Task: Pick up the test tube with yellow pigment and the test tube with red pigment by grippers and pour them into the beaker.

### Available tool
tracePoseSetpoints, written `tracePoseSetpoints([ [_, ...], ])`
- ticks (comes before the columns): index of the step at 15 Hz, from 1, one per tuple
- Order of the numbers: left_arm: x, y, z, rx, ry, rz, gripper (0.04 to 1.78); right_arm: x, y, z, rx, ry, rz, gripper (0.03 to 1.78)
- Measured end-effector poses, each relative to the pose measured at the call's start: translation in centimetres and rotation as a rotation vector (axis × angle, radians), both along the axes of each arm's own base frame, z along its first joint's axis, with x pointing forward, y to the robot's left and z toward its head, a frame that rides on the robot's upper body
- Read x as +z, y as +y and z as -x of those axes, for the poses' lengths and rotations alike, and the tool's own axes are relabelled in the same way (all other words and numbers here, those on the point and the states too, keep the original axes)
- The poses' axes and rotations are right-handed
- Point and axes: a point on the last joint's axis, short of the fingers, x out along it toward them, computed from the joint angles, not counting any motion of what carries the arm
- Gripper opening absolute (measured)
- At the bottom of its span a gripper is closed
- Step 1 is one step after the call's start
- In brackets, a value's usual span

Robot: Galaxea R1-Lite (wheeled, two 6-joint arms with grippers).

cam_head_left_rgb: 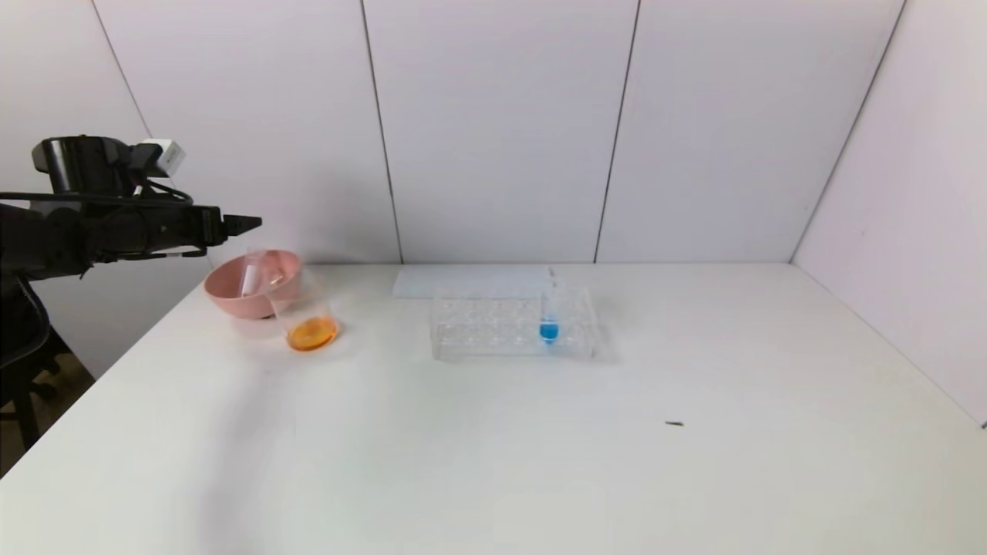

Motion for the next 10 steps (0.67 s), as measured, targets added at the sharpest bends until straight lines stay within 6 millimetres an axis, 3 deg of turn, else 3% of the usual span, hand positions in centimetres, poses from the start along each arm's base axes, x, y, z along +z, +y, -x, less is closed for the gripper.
tracePoseSetpoints([
  [4, 1.6, -2.0, 3.1, -0.018, 0.002, 0.009, 1.76, 0.0, 0.0, 0.0, 0.0, 0.0, 0.0, 1.7],
  [10, 6.2, -3.8, 9.6, -0.025, -0.083, -0.014, 1.76, 0.0, 0.0, 0.0, 0.0, 0.0, 0.0, 1.7],
])
